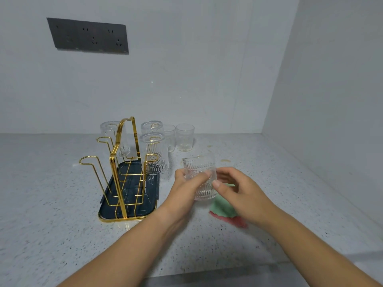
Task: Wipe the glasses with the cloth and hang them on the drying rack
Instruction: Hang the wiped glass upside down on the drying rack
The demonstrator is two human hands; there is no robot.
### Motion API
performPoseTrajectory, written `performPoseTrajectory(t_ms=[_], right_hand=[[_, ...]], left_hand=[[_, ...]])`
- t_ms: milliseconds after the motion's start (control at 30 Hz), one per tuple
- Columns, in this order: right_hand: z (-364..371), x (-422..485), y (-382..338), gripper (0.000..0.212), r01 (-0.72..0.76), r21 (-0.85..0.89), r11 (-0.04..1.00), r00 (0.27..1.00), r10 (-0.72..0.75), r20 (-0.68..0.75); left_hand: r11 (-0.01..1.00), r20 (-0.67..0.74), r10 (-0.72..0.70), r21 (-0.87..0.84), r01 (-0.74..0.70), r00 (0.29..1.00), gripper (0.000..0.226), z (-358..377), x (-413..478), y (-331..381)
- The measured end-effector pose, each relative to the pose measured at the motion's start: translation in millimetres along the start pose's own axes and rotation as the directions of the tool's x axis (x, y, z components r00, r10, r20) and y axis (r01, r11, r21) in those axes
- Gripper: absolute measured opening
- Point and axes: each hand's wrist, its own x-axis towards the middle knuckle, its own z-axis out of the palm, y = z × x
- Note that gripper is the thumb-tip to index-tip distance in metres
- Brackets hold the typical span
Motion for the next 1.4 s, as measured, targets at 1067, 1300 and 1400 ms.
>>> performPoseTrajectory(t_ms=[1067,1300,1400], right_hand=[[-3.2,128.7,-194.4,0.063,0.121,0.343,0.931,0.990,-0.137,0.021],[54.3,184.8,-227.9,0.075,0.171,0.289,0.942,0.982,-0.185,0.022],[77.9,202.5,-234.9,0.070,0.181,0.269,0.946,0.976,-0.207,0.071]], left_hand=[[0.337,0.335,0.289,0.841,-0.423,0.897,0.063,-62.1,1.7,260.1],[0.581,0.171,0.481,0.673,-0.458,0.860,0.051,-132.9,19.6,257.3],[0.649,0.082,0.495,0.626,-0.432,0.865,0.058,-166.8,30.1,252.4]])
